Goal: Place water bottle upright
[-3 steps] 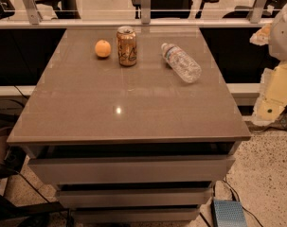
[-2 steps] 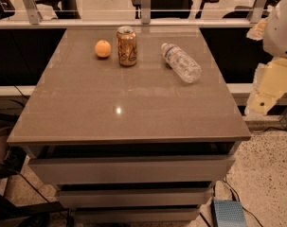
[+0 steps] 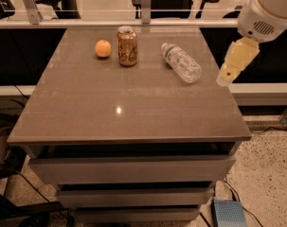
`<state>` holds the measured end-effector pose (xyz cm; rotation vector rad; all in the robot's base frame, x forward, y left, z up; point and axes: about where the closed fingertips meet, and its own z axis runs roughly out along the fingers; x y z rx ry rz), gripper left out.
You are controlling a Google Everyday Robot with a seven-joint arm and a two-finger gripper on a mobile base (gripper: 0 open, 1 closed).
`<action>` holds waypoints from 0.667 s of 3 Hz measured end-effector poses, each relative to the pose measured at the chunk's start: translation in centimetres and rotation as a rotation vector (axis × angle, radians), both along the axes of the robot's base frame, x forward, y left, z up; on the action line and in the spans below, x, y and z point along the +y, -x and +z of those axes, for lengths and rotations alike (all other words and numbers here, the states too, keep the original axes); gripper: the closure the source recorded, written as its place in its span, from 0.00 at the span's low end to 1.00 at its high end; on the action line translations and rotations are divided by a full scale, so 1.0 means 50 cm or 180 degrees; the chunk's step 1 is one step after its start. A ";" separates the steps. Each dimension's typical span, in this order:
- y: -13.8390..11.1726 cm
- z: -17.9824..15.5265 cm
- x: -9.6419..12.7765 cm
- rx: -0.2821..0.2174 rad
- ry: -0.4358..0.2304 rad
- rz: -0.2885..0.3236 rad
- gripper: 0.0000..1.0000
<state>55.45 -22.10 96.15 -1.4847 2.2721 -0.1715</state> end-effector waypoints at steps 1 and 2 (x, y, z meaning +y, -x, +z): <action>-0.099 -0.026 -0.015 -0.0034 -0.0281 -0.0428 0.00; -0.184 -0.060 -0.021 -0.0030 -0.0662 -0.0859 0.00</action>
Offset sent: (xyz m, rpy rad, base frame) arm 0.1437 -0.0182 -0.0462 0.3657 -0.0116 -0.4475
